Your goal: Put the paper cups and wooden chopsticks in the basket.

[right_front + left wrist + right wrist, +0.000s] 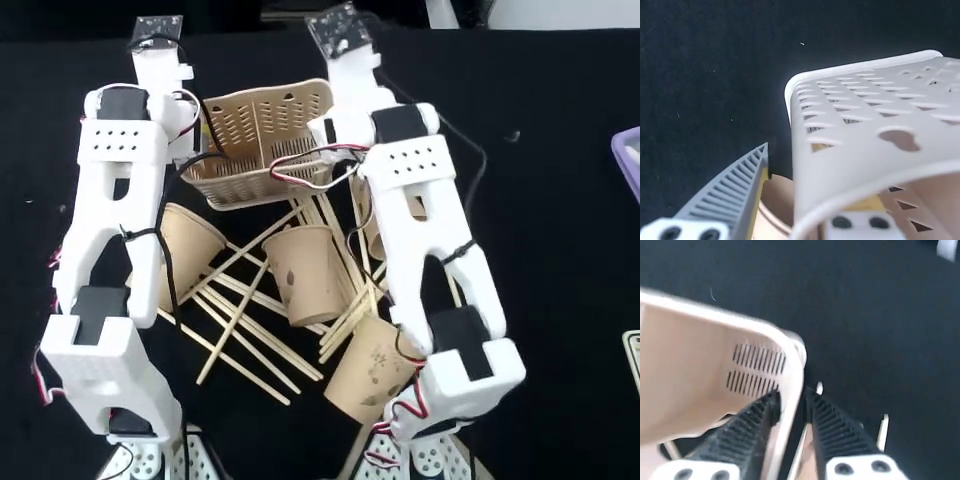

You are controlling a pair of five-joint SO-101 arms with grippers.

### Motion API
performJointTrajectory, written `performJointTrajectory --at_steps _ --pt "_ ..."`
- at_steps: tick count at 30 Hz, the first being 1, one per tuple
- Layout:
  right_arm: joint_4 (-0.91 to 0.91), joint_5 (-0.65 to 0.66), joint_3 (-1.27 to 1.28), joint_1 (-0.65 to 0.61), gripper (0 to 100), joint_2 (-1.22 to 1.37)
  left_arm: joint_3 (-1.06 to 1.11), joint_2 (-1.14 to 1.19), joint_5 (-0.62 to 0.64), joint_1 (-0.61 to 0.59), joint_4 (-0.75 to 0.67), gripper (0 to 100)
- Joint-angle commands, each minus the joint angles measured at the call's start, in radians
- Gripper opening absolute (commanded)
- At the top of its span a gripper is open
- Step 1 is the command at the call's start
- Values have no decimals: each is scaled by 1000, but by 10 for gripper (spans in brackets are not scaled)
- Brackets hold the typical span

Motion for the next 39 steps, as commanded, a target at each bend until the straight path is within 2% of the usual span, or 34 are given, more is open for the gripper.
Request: performJointTrajectory --at_steps 1,12,16,19,27,35,39 --pt "-3 5 -58 61 94 4 -15 -3 -6 -51 -32 145" --pt "245 3 -229 69 96 -162 -19 -3 -5 -48 -77 145" --pt "316 3 -274 81 96 -217 -19 -3 44 -56 -77 114" --pt "327 3 -277 101 96 -245 -19 -2 55 -61 -83 31" --pt "318 -6 -323 127 96 -202 -35 -2 57 -59 -78 32" --pt "318 -176 -453 127 95 -194 -35 -2 55 -67 -75 32" --pt "359 -120 -360 121 93 -148 -38 -2 57 -96 -74 32"
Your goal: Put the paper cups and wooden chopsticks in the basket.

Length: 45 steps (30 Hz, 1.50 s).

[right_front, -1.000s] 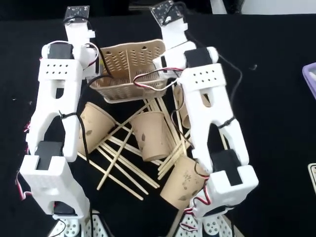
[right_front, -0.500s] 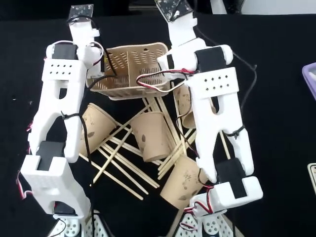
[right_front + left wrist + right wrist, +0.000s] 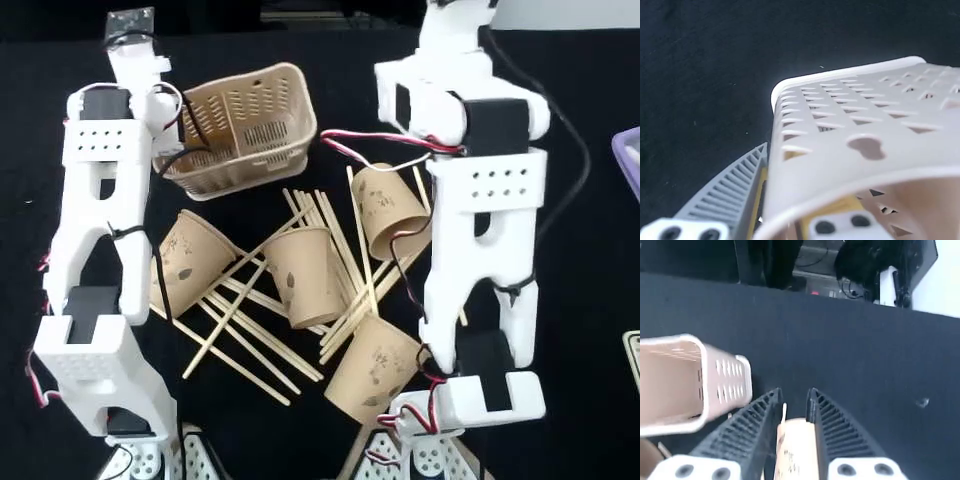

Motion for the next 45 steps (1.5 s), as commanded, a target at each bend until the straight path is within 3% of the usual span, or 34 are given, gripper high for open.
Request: performJointTrajectory --at_steps 1,5,12,16,21,30,33,38,45 --pt "26 41 71 2 93 28 -38 -5 6 -44 -9 32" --pt "-52 95 291 9 92 102 -42 21 8 -76 -6 32" --pt "-393 192 743 -23 92 33 -45 84 8 -110 -8 32" --pt "-516 218 868 -72 92 -1 -45 92 8 -104 -11 32" --pt "-529 219 826 -92 92 -16 -45 89 8 -105 -9 32" --pt "-376 216 613 -64 92 -35 -45 92 8 -102 -11 32" --pt "-367 150 553 -64 92 -28 -45 94 8 -102 -12 32" --pt "-364 83 581 -115 9 36 -45 94 6 -107 -8 32" --pt "-362 86 613 -152 11 124 -38 94 6 -110 -6 32"
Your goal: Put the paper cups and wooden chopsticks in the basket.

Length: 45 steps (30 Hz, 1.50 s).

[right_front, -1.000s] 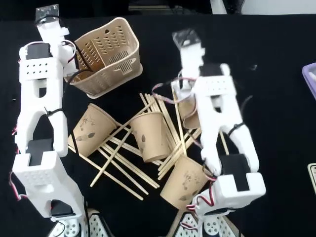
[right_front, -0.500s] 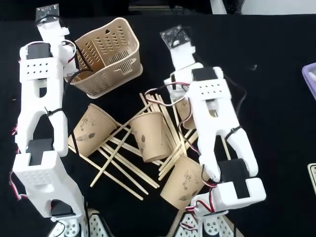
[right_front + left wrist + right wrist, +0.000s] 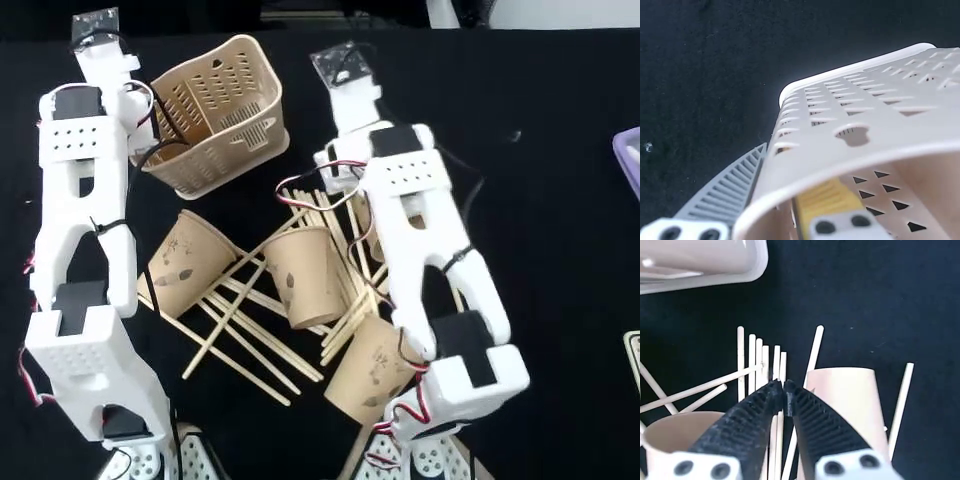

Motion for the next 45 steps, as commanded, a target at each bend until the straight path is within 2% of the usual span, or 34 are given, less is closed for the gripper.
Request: performJointTrajectory --at_steps 1,10,15,19,23,29,33,38,45 --pt "-8 -8 -4 -15 11 18 10 25 5 -33 -9 32" --pt "-64 60 50 -6 11 128 5 20 -9 -42 -8 32" --pt "-71 54 53 5 11 139 -2 14 -175 -39 18 32" --pt "-71 54 67 3 11 142 -79 26 -215 -30 112 33" --pt "-63 52 61 8 11 139 -137 20 -213 -33 127 50" --pt "-63 52 65 3 11 139 -162 23 -212 -28 120 154" --pt "-63 52 65 8 11 139 -200 25 -201 -38 118 159" --pt "-64 52 65 3 11 139 -344 25 -44 -65 126 160" --pt "-63 54 67 5 11 139 -378 26 -44 -33 157 161"
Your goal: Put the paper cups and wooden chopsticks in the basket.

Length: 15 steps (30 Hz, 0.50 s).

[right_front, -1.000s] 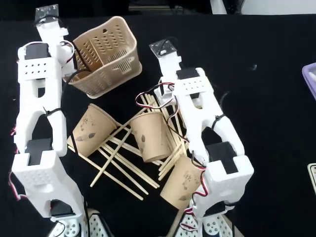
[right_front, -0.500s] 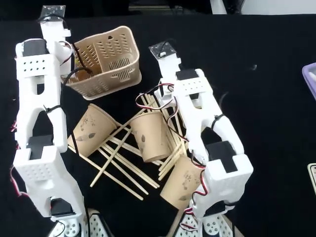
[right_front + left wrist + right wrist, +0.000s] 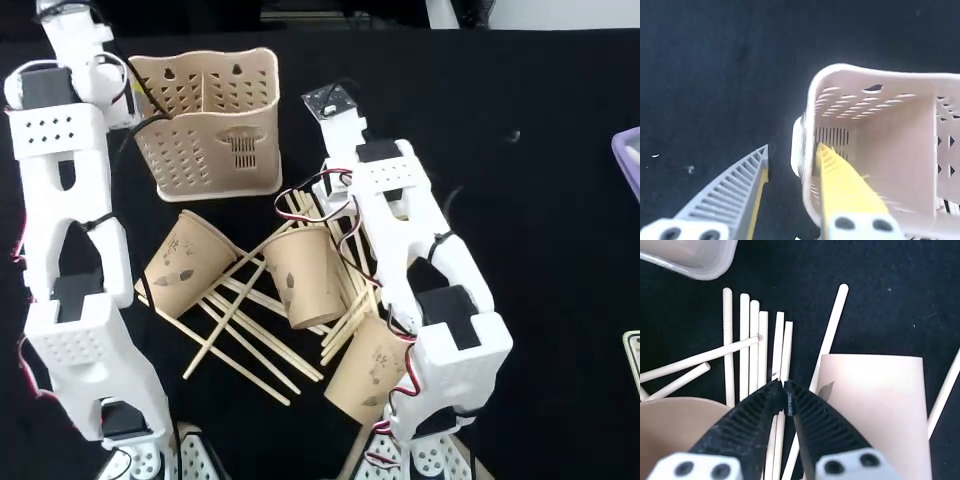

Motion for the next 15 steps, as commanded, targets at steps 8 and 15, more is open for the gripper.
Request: performJointTrajectory --at_steps 8,15 --pt "-8 9 13 2 11 -13 -33 23 15 1 -15 161" --pt "-8 5 15 0 11 -61 -225 -23 18 5 106 276"
